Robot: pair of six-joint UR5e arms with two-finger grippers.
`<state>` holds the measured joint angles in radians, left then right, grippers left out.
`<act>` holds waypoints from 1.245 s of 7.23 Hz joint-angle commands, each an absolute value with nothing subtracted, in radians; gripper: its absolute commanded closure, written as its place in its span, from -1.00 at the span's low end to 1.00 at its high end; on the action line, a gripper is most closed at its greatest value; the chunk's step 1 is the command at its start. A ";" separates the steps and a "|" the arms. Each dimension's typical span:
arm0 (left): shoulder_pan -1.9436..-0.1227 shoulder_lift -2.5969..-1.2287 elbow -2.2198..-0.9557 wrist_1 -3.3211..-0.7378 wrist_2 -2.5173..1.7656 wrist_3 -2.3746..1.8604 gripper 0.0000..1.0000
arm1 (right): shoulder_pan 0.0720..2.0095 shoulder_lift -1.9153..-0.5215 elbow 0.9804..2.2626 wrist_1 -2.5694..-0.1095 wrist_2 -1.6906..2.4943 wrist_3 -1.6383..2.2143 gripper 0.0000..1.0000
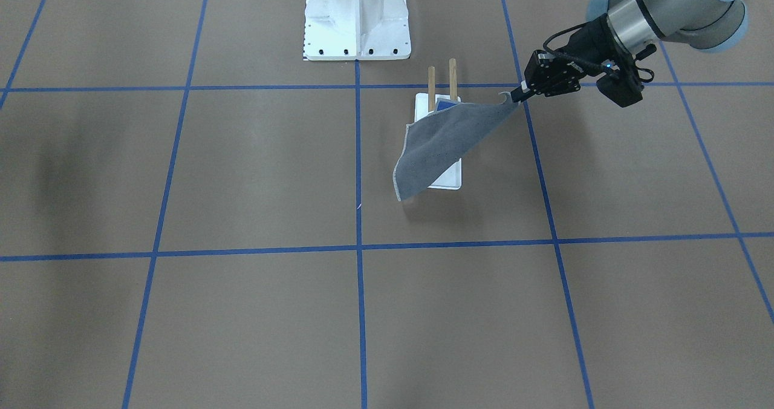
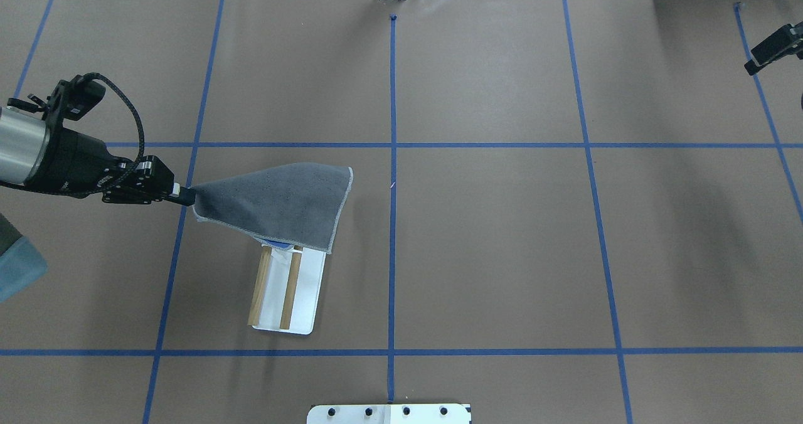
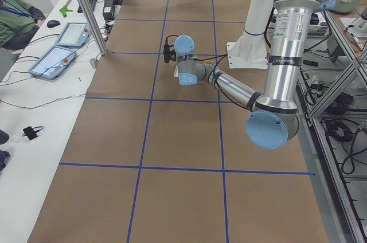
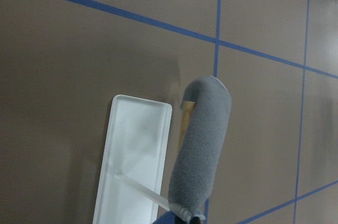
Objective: Hang towel on rack
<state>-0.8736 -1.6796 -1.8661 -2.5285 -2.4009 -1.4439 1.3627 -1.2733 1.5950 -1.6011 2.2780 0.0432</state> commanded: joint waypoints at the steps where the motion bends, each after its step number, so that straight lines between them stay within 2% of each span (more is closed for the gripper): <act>1: -0.874 -1.684 -1.819 -2.530 -2.392 -1.399 1.00 | 1.374 -1.301 1.594 -1.598 2.279 0.026 -1.00; 3: -0.876 -1.684 -1.795 -2.528 -2.390 -1.359 1.00 | 1.393 -1.319 1.601 -1.598 2.279 -0.003 -1.00; 4: -0.874 -1.683 -1.775 -2.528 -2.350 -1.323 -0.40 | 1.396 -1.321 1.601 -1.598 2.279 -0.003 -1.00; 5: -0.873 -1.675 -1.767 -2.522 -2.311 -1.252 -0.97 | 1.399 -1.321 1.600 -1.600 2.279 -0.003 -1.00; 7: -0.928 -1.677 -1.706 -2.516 -2.312 -1.110 -0.97 | 1.423 -1.341 1.598 -1.609 2.284 -0.003 -1.00; 9: -1.015 -1.678 -1.642 -2.426 -2.310 -0.886 -0.97 | 1.445 -1.431 1.608 -1.597 2.278 -0.005 -1.00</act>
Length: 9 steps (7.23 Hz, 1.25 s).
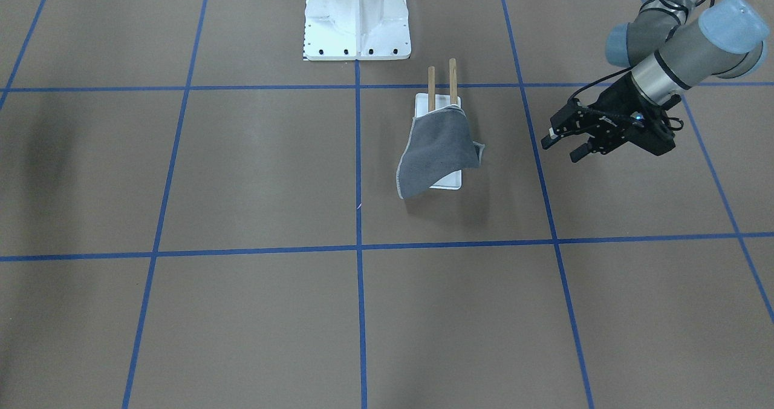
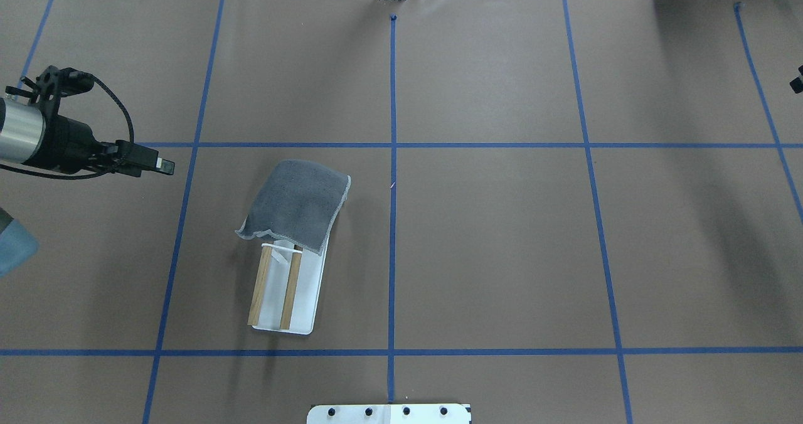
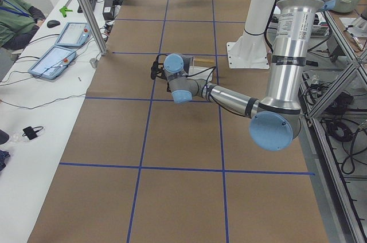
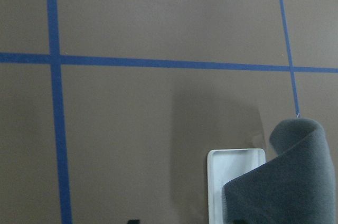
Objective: Hang towel on rack
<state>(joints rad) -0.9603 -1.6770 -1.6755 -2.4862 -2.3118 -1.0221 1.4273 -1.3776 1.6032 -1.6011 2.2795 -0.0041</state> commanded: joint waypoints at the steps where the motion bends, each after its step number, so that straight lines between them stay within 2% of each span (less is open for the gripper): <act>1: -1.088 -1.678 -1.641 -2.314 -2.312 -0.729 -0.97 | 1.457 -1.497 1.614 -1.594 2.278 -0.006 -1.00; 5: -1.430 -1.759 -1.631 -1.637 -2.310 0.054 -0.97 | 1.543 -1.588 1.611 -1.591 2.270 -0.060 -1.00; 6: -1.513 -1.763 -1.602 -1.558 -2.309 0.192 -0.97 | 1.554 -1.594 1.609 -1.589 2.269 -0.060 -1.00; 8: -1.558 -1.741 -1.458 -1.563 -2.310 0.222 -0.97 | 1.555 -1.595 1.609 -1.589 2.269 -0.060 -1.00; 9: -1.606 -1.717 -1.436 -1.583 -2.313 0.215 -0.97 | 1.555 -1.595 1.609 -1.589 2.269 -0.060 -1.00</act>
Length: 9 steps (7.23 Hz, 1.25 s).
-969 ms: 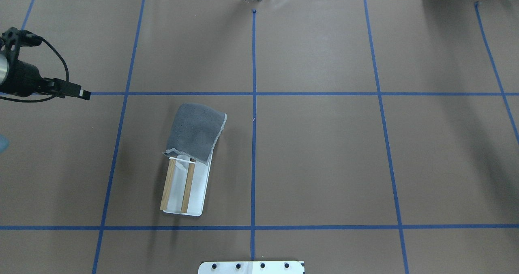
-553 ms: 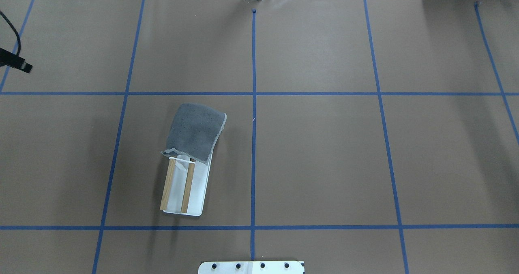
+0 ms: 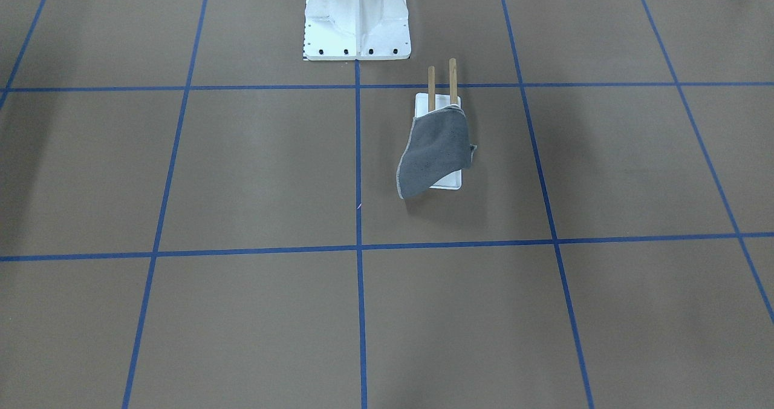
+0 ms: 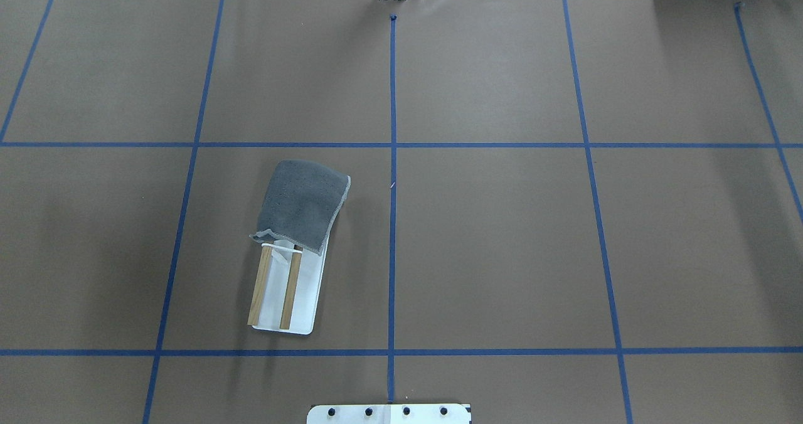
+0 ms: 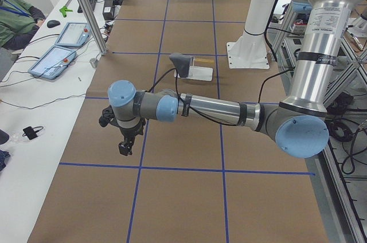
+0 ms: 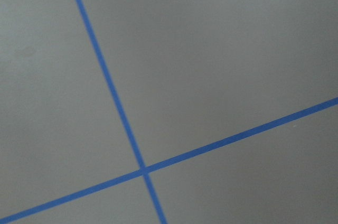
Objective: Hang towel on rack
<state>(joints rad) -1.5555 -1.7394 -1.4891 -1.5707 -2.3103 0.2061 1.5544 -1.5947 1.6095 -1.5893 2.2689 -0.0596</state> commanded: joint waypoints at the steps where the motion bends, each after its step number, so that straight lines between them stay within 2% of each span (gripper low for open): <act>1: -1.626 -1.712 -1.440 -1.569 -2.318 0.200 -0.97 | 1.555 -1.592 1.611 -1.589 2.269 -0.060 -1.00; 4: -1.649 -1.732 -1.602 -1.278 -2.235 0.178 -0.97 | 1.555 -1.586 1.617 -1.589 2.270 -0.058 -1.00; 6: -1.648 -1.704 -1.663 -1.279 -2.230 0.182 -0.97 | 1.555 -1.585 1.618 -1.589 2.270 -0.058 -1.00; 9: -1.635 -1.700 -1.666 -1.348 -2.240 0.186 -0.97 | 1.555 -1.582 1.621 -1.589 2.273 -0.058 -1.00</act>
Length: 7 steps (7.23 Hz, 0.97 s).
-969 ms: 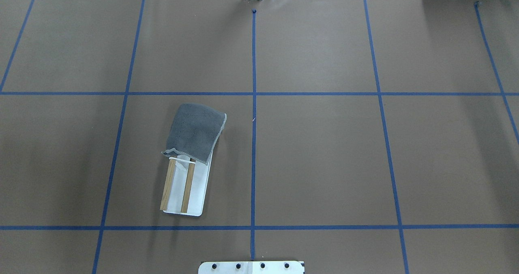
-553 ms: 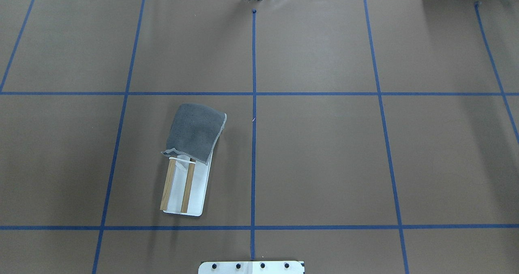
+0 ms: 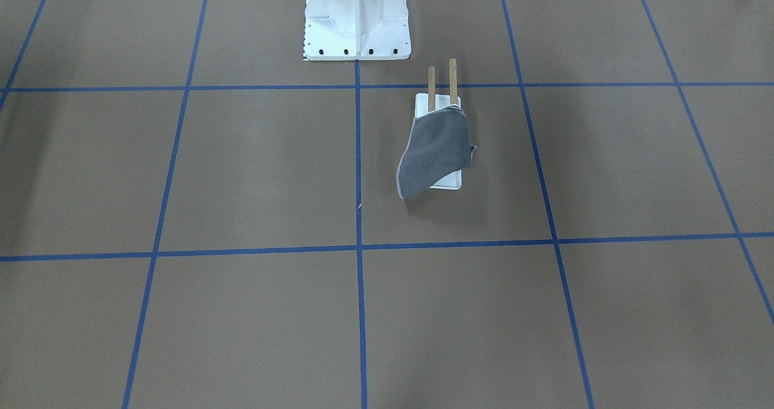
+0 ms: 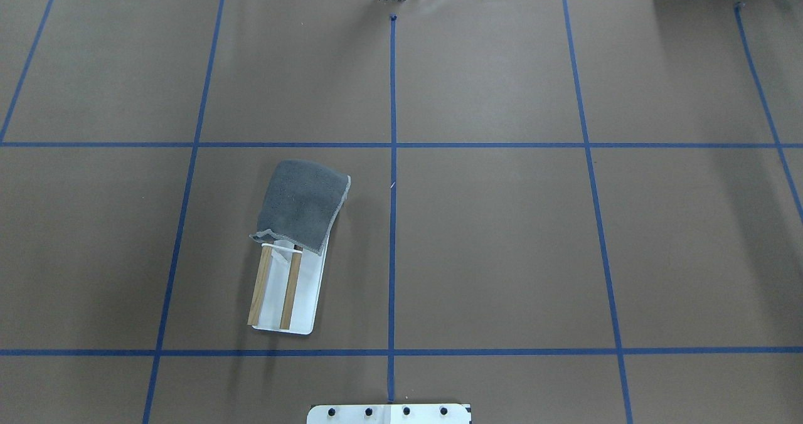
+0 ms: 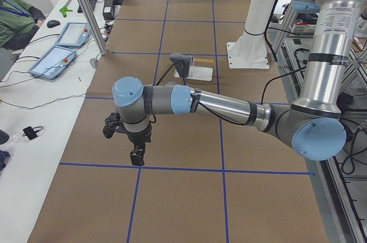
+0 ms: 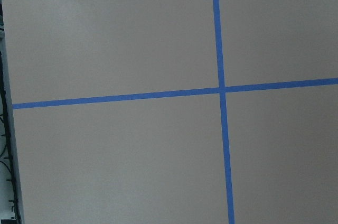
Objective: Hang towel on rack
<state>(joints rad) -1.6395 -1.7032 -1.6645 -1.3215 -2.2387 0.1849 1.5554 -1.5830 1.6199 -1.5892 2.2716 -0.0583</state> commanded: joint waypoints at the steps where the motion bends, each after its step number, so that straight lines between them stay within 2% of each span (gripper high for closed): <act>1: -1.634 -1.695 -1.667 -1.348 -2.241 0.186 -0.97 | 1.555 -1.577 1.620 -1.589 2.275 -0.058 -1.00; 7: -1.634 -1.675 -1.667 -1.348 -2.241 0.186 -0.97 | 1.555 -1.582 1.620 -1.589 2.275 -0.055 -1.00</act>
